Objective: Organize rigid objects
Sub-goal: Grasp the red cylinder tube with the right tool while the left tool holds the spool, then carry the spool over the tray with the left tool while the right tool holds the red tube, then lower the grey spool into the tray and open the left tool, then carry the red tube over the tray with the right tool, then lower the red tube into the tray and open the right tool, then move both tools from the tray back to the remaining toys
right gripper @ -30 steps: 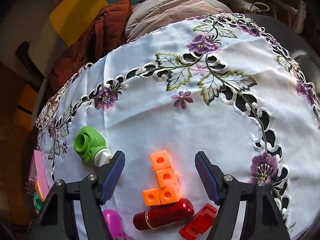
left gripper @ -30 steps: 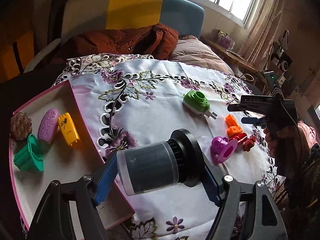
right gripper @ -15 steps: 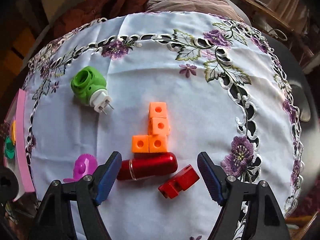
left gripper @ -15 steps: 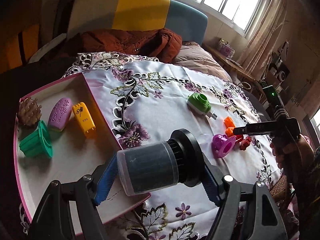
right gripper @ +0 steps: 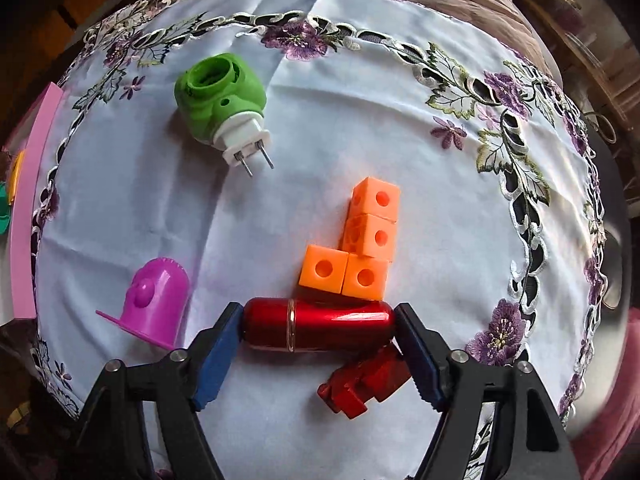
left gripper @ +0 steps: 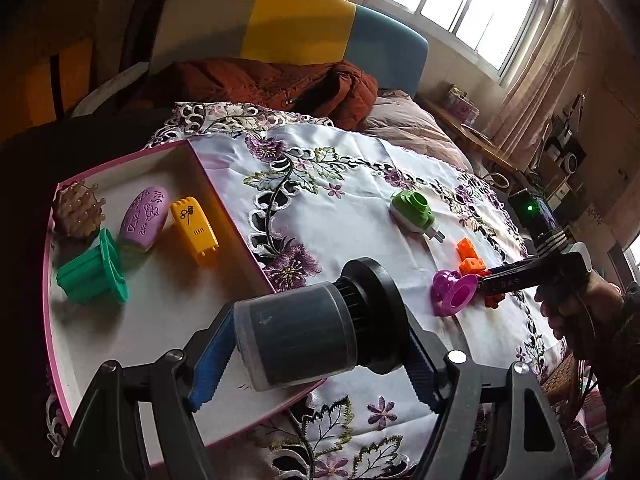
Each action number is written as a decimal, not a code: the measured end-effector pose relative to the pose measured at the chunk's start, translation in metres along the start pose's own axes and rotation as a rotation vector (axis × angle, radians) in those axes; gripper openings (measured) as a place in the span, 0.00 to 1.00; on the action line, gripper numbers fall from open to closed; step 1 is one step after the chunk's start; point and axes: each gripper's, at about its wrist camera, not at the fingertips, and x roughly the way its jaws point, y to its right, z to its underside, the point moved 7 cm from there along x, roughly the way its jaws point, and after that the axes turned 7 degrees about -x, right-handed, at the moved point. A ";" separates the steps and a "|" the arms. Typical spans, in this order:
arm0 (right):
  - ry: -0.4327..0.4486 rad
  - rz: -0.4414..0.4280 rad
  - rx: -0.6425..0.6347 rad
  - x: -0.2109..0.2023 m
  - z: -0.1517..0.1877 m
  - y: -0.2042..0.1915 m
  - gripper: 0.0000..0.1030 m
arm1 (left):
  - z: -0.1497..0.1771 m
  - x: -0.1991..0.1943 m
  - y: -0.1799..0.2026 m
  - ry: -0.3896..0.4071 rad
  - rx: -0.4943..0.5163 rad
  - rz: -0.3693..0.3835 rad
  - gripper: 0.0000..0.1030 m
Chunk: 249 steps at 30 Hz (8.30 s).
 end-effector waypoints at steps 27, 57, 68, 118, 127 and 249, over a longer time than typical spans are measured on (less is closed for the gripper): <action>0.266 -0.043 -0.030 0.003 -0.052 -0.078 0.72 | 0.000 -0.027 -0.053 0.079 -0.042 -0.171 0.75; 0.277 -0.015 -0.049 0.003 -0.052 -0.079 0.72 | 0.002 -0.043 -0.115 0.098 -0.188 -0.260 0.75; 0.274 -0.009 -0.054 0.003 -0.053 -0.079 0.72 | -0.023 -0.037 -0.156 0.080 -0.292 -0.212 0.75; 0.296 0.038 -0.101 0.000 -0.051 -0.080 0.72 | -0.016 -0.072 -0.151 0.161 -0.229 -0.447 0.78; 0.298 0.075 -0.094 -0.002 -0.051 -0.081 0.72 | -0.006 -0.080 -0.160 0.167 -0.254 -0.443 0.78; 0.658 0.172 0.312 -0.116 -0.004 0.034 0.89 | -0.005 -0.052 -0.075 0.115 0.012 -0.373 0.79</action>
